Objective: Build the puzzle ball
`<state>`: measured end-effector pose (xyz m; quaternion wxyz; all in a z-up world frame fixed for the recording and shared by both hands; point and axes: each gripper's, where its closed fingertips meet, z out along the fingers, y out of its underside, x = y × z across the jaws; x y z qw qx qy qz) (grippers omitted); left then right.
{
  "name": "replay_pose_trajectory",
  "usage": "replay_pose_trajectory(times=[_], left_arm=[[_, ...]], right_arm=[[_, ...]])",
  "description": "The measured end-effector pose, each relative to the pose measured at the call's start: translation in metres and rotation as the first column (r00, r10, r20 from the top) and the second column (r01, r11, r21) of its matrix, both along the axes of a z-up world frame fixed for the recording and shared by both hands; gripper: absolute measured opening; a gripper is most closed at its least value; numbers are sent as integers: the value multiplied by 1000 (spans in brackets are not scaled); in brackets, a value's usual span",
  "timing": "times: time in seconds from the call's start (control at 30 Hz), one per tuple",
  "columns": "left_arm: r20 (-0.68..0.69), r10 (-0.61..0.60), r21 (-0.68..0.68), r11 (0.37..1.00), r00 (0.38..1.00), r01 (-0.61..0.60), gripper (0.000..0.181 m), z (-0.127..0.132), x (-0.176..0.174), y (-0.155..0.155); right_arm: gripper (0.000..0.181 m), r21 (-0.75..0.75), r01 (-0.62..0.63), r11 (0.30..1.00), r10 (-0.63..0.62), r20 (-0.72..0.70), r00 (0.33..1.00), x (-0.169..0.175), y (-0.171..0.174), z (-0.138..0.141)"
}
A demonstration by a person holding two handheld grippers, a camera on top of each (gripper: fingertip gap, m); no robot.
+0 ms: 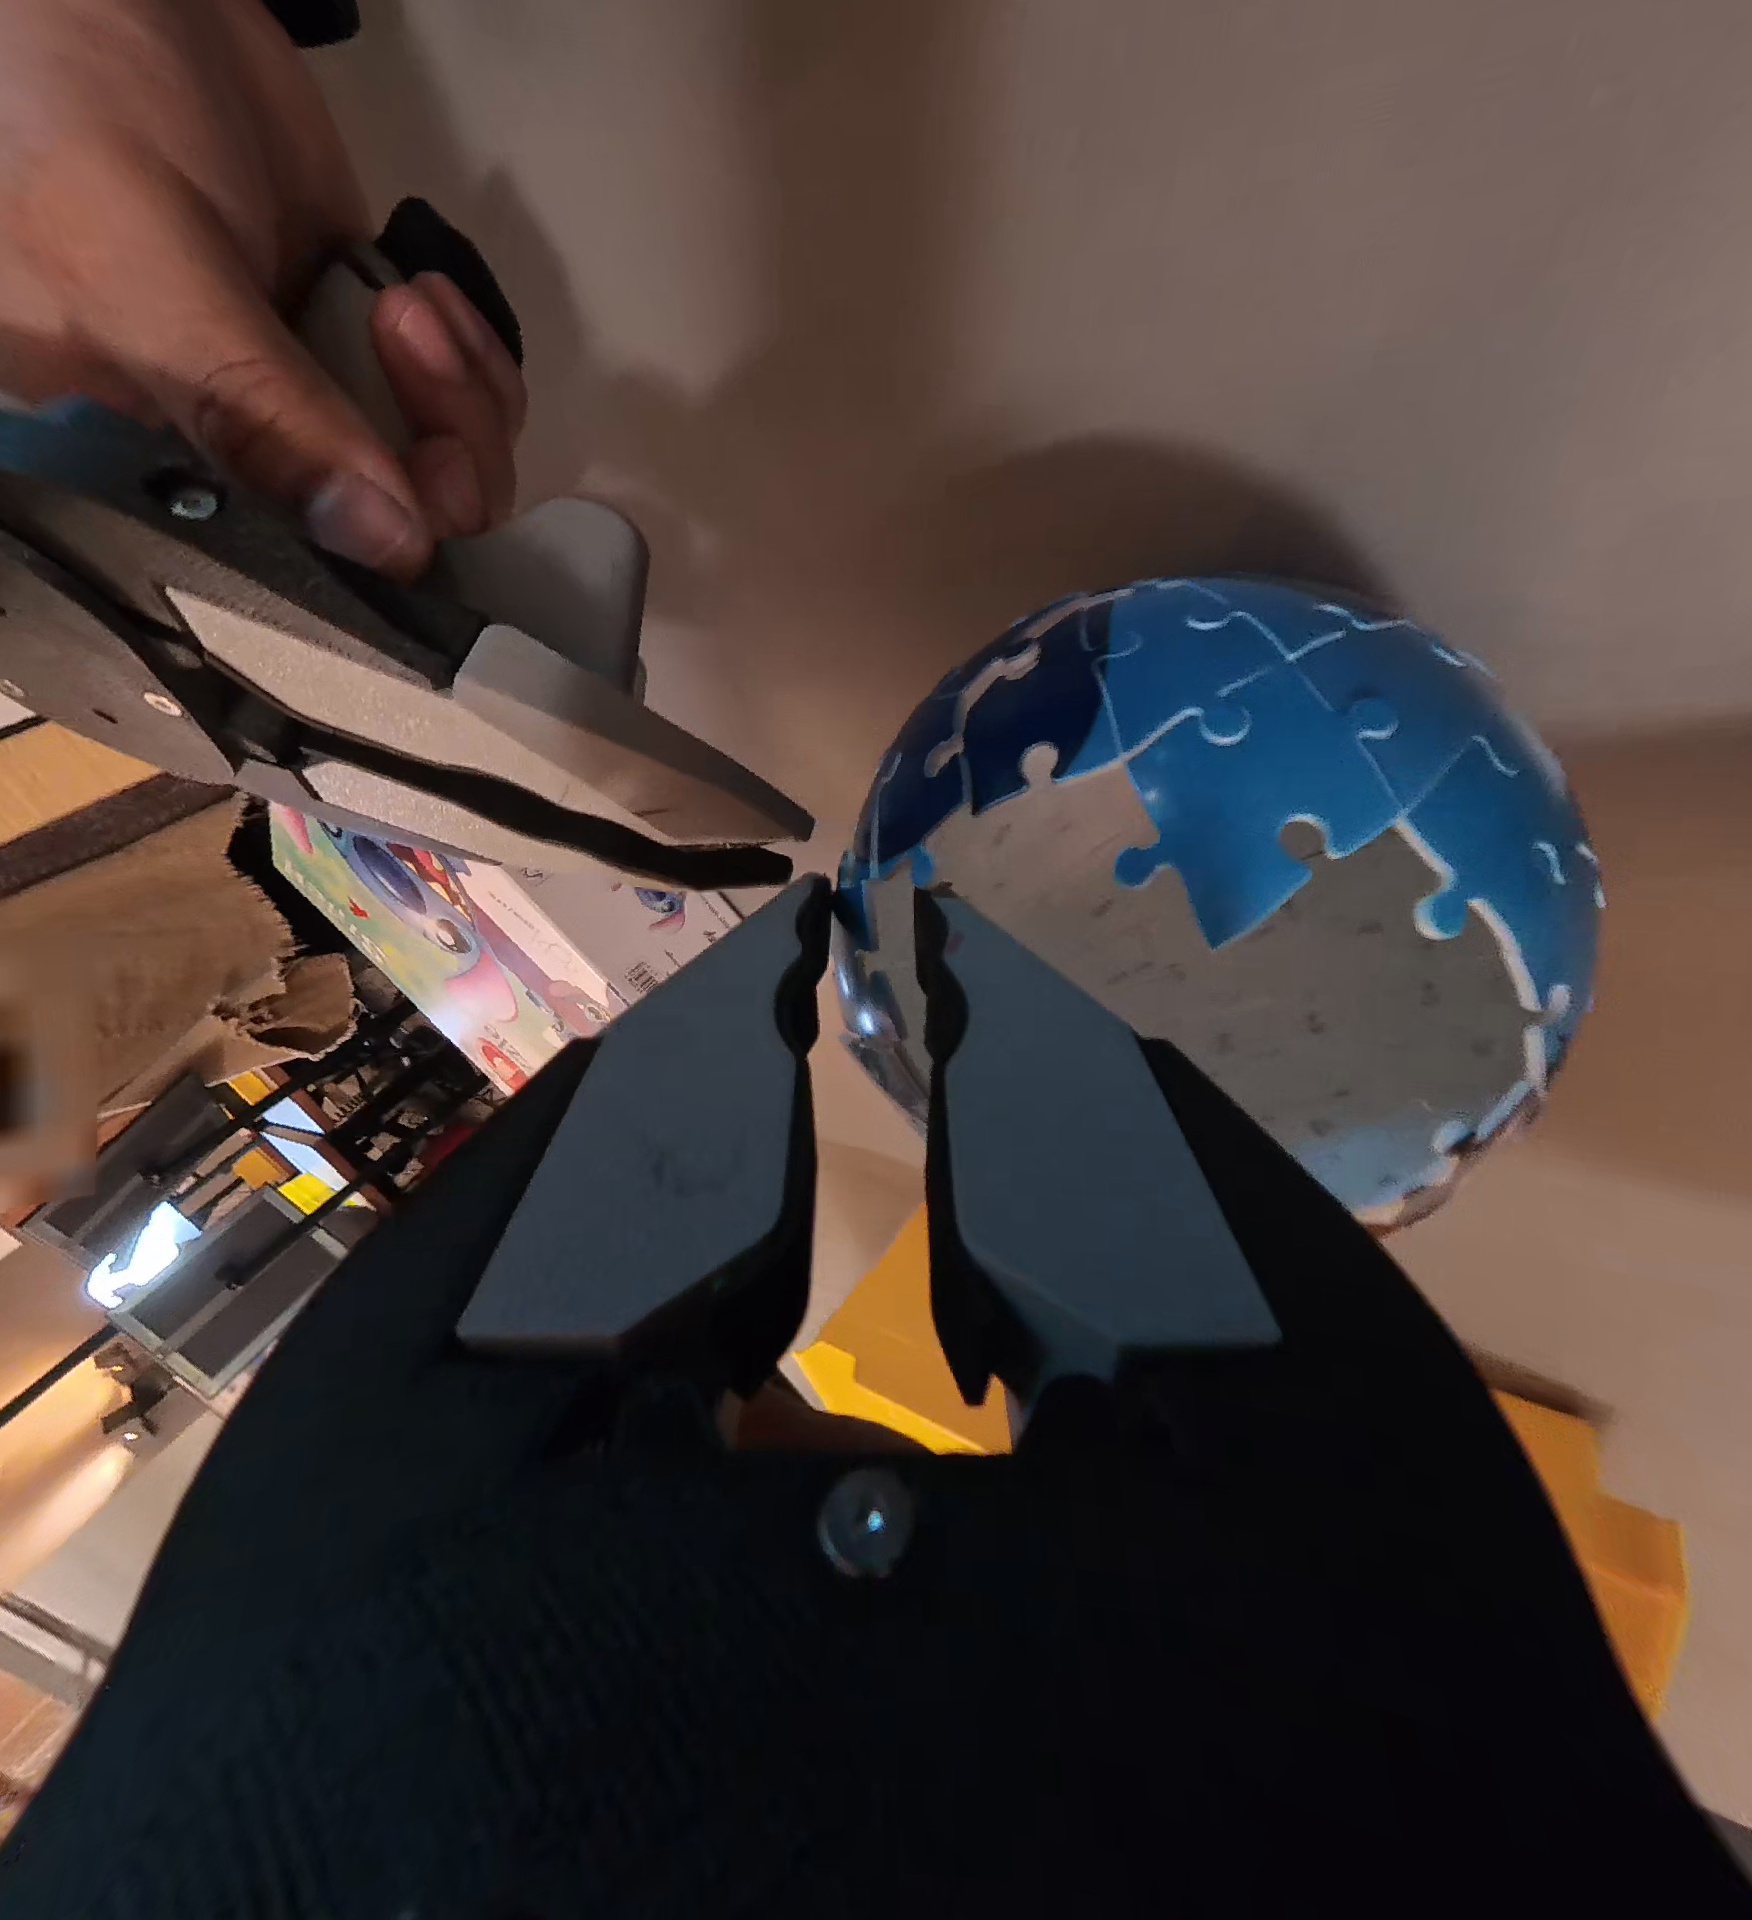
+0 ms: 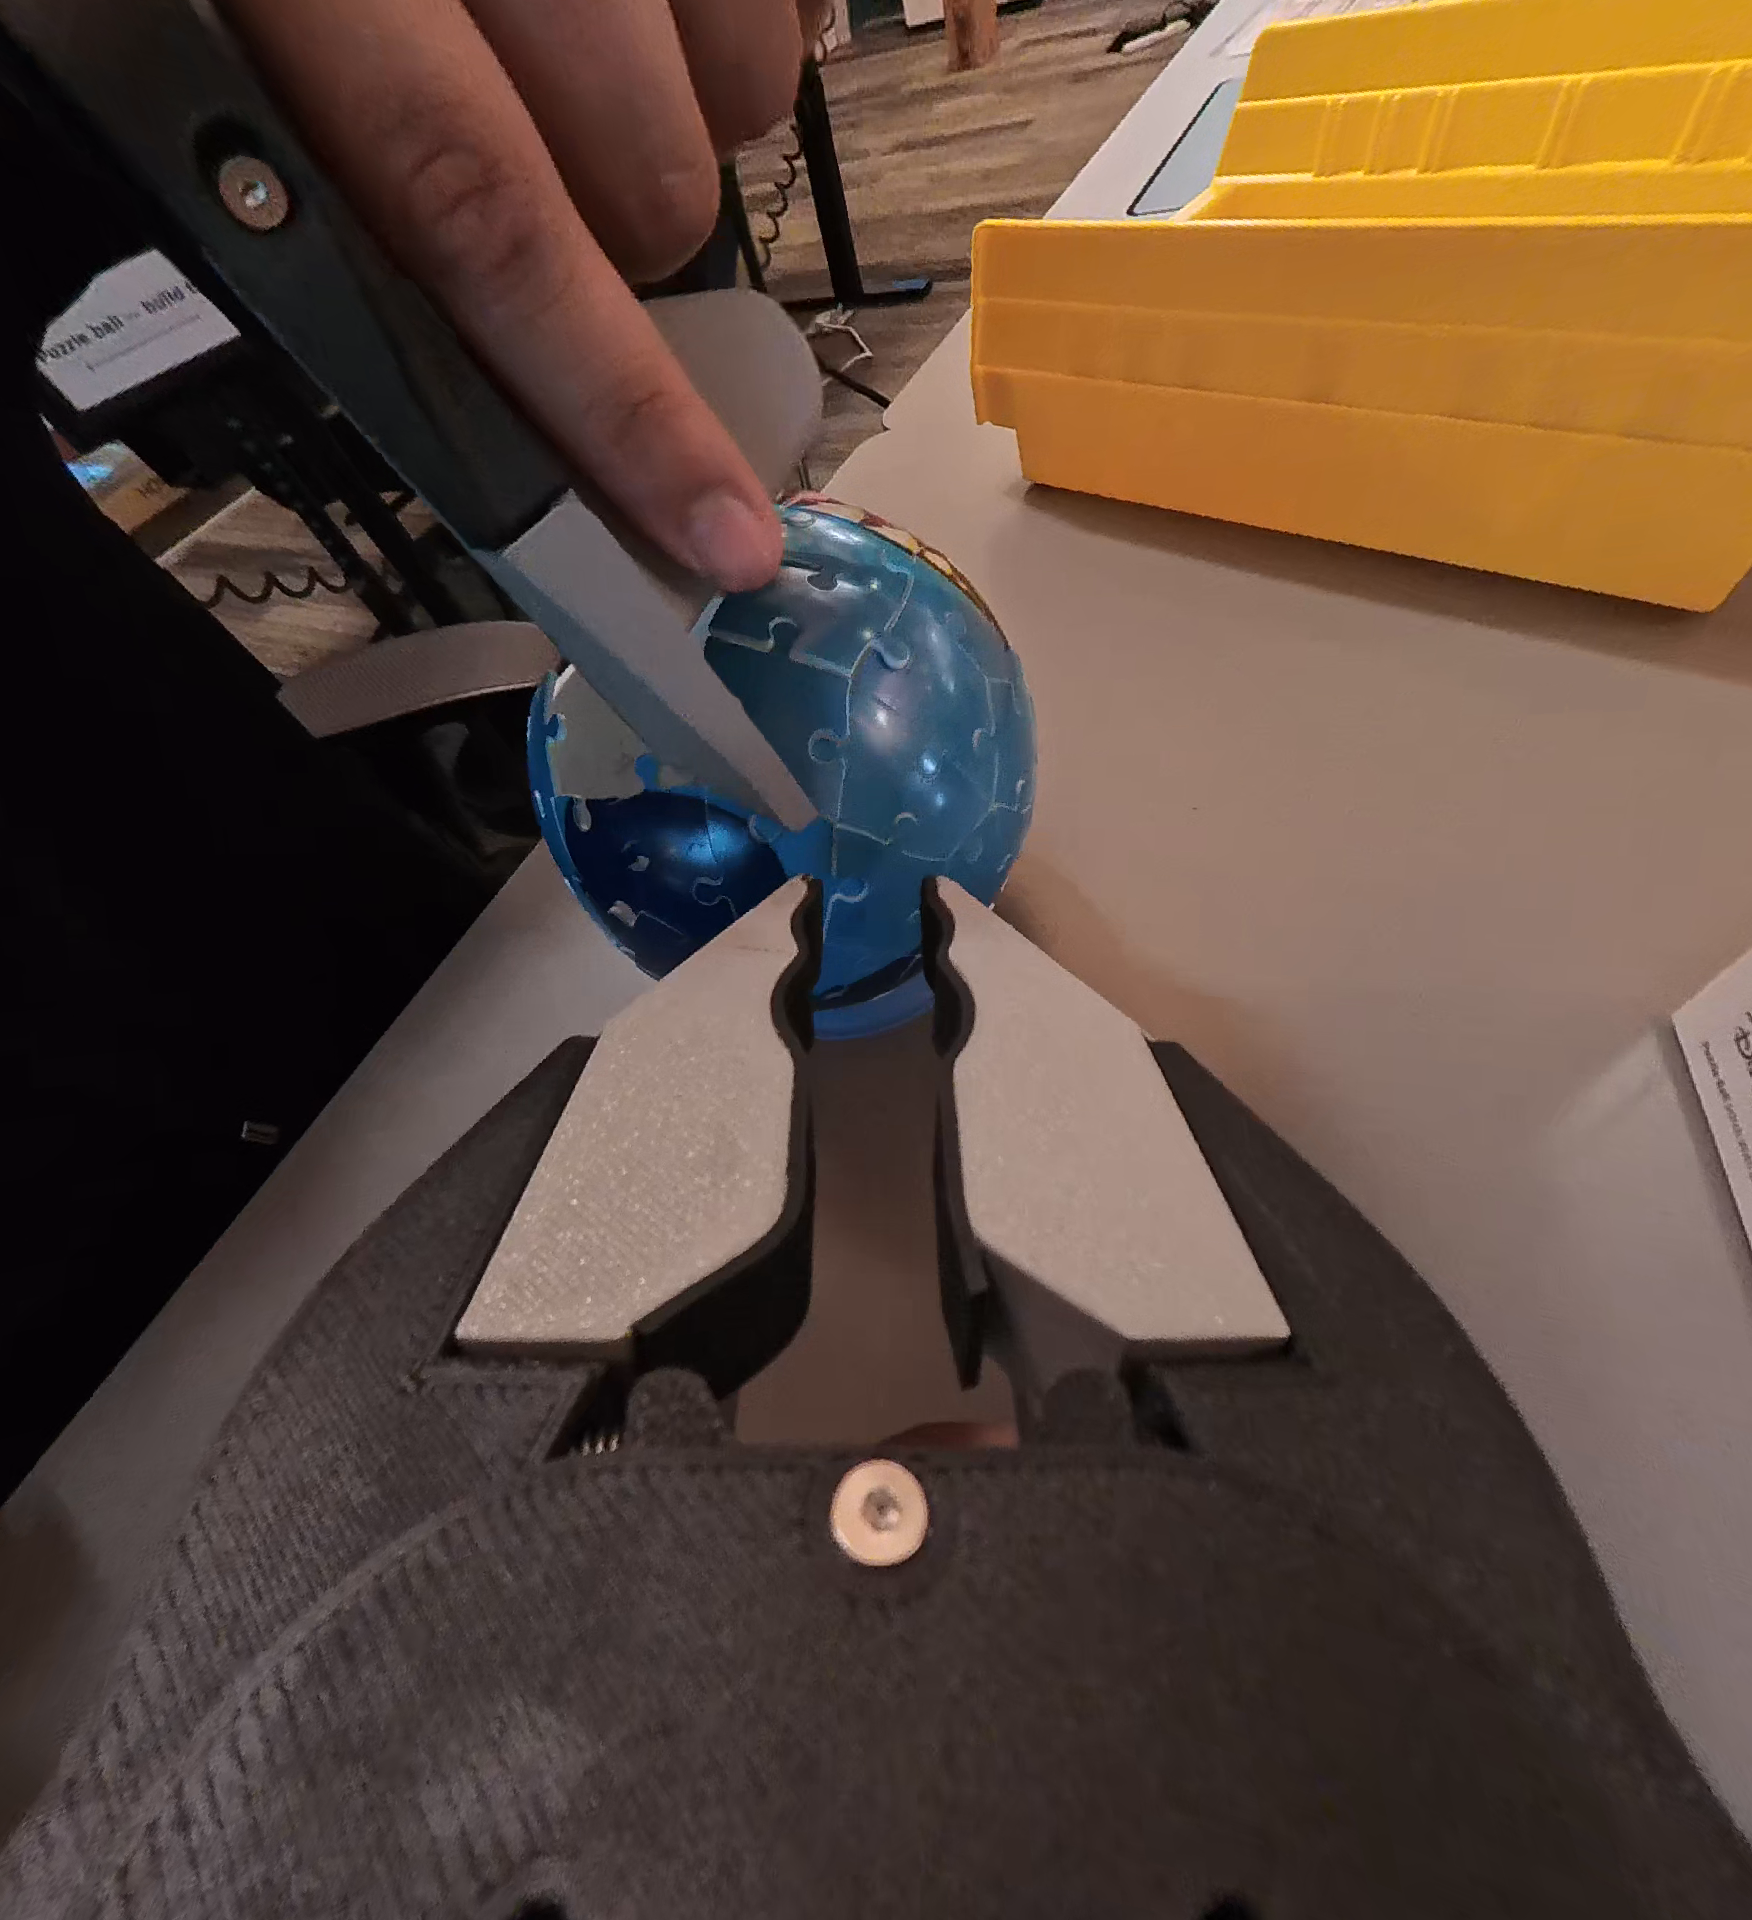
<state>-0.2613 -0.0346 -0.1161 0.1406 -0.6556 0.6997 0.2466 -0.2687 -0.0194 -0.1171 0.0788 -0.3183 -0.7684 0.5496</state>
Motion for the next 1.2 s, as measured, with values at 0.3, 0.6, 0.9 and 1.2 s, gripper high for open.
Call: replay_pose_trajectory(times=[0.3, 0.6, 0.9, 1.2], left_arm=[[-42, -49, 19, 999, 998, 50, 13, -1, 0, 1], [-39, -69, 32, 997, 997, 71, 7, 1, 3, 0], [-60, -97, 20, 995, 994, 98, 9, -3, 2, 0], [-43, -107, -9, 994, 993, 106, 10, -4, 5, -3]], right_arm=[[17, -40, -30, 999, 29, -10, 1000, 3, -8, 3], [15, -99, -43, 994, 42, -7, 999, 4, -10, 5], [18, -124, -53, 991, 56, 18, 998, 4, -14, 1], [20, -146, -59, 988, 64, 32, 997, 5, -17, -2]])
